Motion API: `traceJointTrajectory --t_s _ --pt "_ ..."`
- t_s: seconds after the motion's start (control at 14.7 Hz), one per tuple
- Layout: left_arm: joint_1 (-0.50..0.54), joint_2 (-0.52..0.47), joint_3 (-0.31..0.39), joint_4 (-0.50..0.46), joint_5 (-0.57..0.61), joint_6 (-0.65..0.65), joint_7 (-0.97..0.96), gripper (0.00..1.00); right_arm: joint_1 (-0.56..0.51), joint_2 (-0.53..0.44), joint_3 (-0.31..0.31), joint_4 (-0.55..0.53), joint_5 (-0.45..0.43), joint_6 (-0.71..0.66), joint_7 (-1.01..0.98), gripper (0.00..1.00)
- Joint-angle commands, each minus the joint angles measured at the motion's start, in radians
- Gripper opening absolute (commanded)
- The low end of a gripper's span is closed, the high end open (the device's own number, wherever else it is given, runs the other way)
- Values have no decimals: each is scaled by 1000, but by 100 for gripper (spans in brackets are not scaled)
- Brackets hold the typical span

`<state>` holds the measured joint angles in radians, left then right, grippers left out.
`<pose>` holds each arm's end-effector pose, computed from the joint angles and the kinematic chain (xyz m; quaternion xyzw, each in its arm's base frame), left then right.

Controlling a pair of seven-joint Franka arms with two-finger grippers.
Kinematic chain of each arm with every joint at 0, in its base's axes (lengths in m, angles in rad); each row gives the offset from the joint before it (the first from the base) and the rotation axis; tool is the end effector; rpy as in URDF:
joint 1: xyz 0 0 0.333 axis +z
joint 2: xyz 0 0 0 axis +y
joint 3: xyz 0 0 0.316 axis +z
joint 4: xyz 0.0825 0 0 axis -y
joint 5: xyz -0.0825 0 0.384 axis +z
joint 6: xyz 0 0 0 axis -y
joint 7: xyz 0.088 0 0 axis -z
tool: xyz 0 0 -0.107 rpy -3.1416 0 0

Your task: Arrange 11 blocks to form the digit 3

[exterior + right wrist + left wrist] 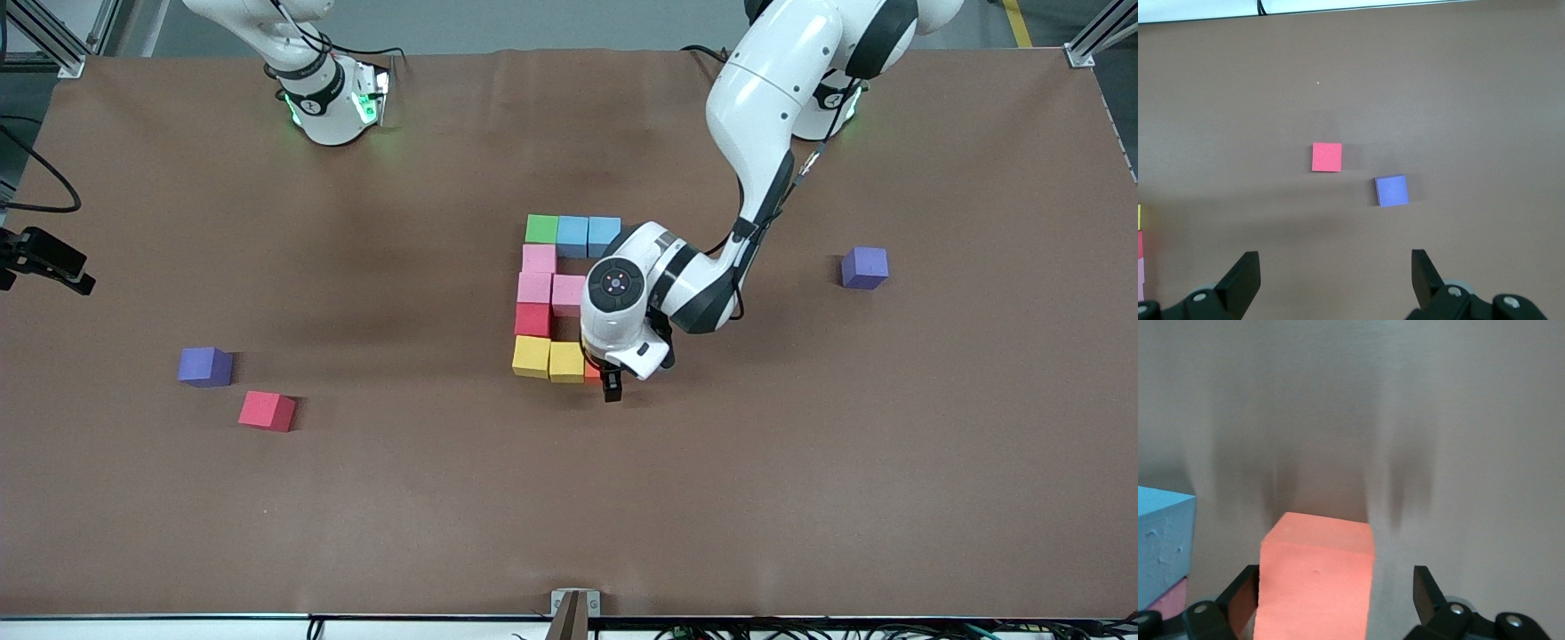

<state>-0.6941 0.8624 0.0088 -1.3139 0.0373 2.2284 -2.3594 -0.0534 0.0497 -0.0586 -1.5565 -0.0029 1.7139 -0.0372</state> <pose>0.5803 -0.4749 0.2230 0.6786 0.7338 0.0196 0.0251 0.5802 -0.0647 0.6165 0.9979 -0.0371 0.0535 0.0069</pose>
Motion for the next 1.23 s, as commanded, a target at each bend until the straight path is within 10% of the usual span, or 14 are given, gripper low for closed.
traceJointTrajectory --t_s 0.0,0.48,1.16 --pt "-12 -57 3 -4 67 -47 12 100 -16 -1 13 3 -6 0 -9 100" --pt "31 -250 13 -33 88 -315 323 100 -10 -4 14 4 -6 -10 -9 100" --pt "369 -614 2 -214 78 -369 1151 100 41 -11 19 7 -12 -8 -13 100"
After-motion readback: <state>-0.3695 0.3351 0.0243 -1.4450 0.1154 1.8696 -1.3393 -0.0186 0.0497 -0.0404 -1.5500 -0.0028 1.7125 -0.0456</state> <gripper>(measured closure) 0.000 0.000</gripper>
